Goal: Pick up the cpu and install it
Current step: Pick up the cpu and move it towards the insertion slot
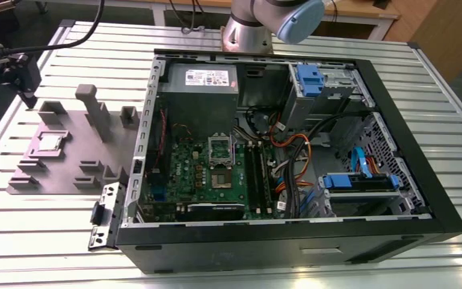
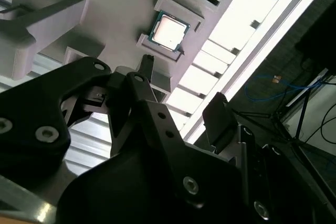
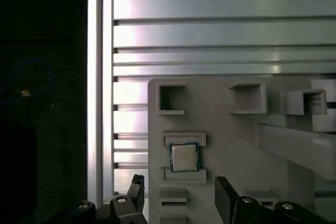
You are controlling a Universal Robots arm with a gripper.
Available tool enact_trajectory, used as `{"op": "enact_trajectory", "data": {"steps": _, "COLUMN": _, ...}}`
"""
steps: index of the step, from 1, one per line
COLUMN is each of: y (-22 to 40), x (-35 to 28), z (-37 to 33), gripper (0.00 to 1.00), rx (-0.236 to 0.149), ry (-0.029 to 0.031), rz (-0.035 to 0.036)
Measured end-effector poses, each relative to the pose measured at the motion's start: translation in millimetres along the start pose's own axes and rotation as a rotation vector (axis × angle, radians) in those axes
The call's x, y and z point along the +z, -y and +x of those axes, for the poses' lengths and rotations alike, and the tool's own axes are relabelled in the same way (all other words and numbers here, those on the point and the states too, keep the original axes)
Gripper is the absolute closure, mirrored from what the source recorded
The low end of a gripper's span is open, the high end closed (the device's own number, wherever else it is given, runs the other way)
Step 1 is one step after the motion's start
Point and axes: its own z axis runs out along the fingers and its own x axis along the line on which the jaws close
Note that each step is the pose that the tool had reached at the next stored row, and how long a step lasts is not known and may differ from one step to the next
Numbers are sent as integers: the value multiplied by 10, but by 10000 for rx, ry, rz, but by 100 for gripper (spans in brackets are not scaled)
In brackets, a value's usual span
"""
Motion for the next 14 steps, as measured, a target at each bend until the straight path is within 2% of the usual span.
{"op": "enact_trajectory", "data": {"steps": 6, "y": 3, "x": 60, "z": -3, "gripper": 35, "rx": -535, "ry": -18, "rz": 16}}
{"op": "enact_trajectory", "data": {"steps": 14, "y": 9, "x": 148, "z": -5, "gripper": 35, "rx": -645, "ry": 22, "rz": 29}}
